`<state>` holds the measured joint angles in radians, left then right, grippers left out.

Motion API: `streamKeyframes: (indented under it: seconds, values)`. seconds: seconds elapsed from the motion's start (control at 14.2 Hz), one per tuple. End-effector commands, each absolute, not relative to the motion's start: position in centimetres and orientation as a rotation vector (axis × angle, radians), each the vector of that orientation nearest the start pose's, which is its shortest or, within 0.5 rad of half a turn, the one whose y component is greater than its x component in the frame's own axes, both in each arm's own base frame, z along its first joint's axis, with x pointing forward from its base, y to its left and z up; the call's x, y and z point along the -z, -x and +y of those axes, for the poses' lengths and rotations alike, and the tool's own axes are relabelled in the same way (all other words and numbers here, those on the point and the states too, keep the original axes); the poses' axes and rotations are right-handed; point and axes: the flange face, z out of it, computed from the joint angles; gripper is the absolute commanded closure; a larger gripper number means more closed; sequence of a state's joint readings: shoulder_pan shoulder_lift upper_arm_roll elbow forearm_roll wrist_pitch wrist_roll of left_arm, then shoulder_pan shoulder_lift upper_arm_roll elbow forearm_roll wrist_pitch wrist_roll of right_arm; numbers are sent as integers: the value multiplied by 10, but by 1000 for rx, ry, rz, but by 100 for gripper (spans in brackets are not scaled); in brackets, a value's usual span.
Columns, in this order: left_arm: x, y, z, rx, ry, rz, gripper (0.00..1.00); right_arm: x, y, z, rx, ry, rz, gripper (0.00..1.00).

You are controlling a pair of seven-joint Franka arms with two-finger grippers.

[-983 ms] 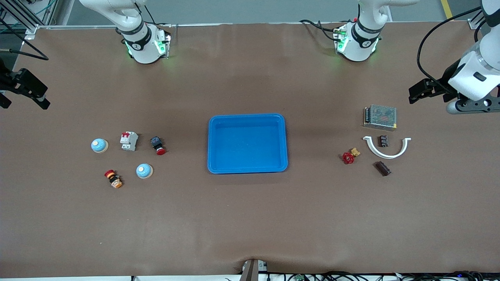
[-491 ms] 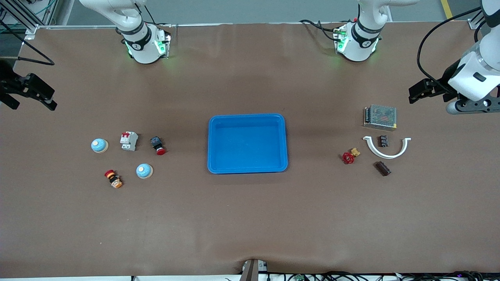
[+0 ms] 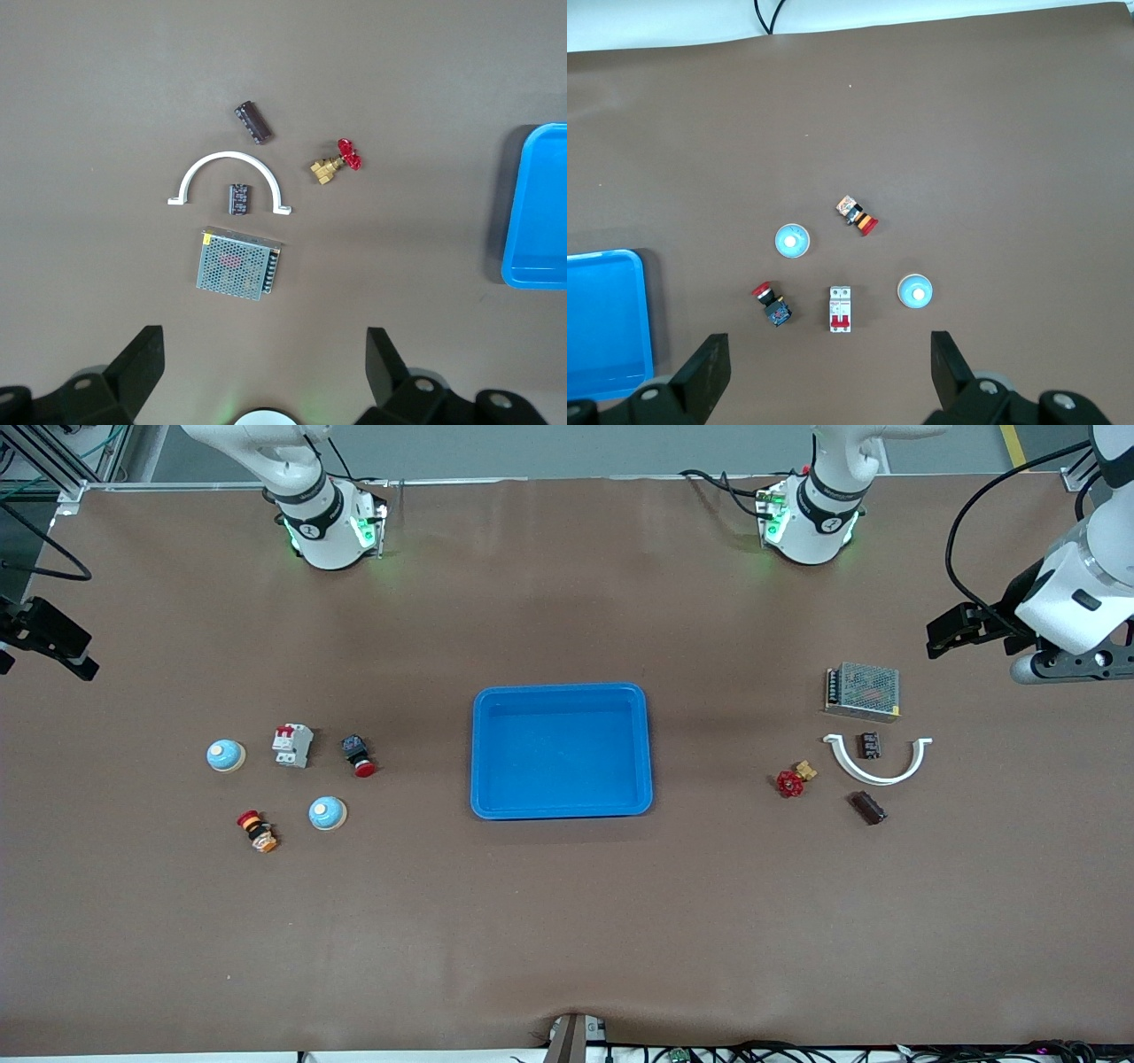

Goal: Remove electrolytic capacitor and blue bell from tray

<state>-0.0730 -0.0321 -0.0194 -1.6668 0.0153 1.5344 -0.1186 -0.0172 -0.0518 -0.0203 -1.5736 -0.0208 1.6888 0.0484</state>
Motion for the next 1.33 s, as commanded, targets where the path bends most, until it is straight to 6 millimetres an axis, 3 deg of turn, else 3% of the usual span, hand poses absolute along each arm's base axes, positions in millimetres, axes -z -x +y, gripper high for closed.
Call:
streamKeyframes:
  seconds: [0.0, 0.07, 0.35, 0.84, 1.26]
  values:
    - [-595, -536, -47, -164, 3110, -45, 0, -659, -561, -27, 268, 3169, -18, 0]
    - [-595, -536, -46, -166, 3110, -48, 0, -659, -562, -27, 269, 3159, -83, 0]
    - [-594, -536, -46, -170, 3108, -48, 0, -659, -561, -30, 266, 3148, 112, 0]
    - [-595, -538, -45, -160, 3080, -26, 0, -658, -561, -27, 259, 3147, 112, 0]
    - [-616, -533, -48, -49, 3098, -4, 0, -657, -560, -23, 247, 3148, 108, 0]
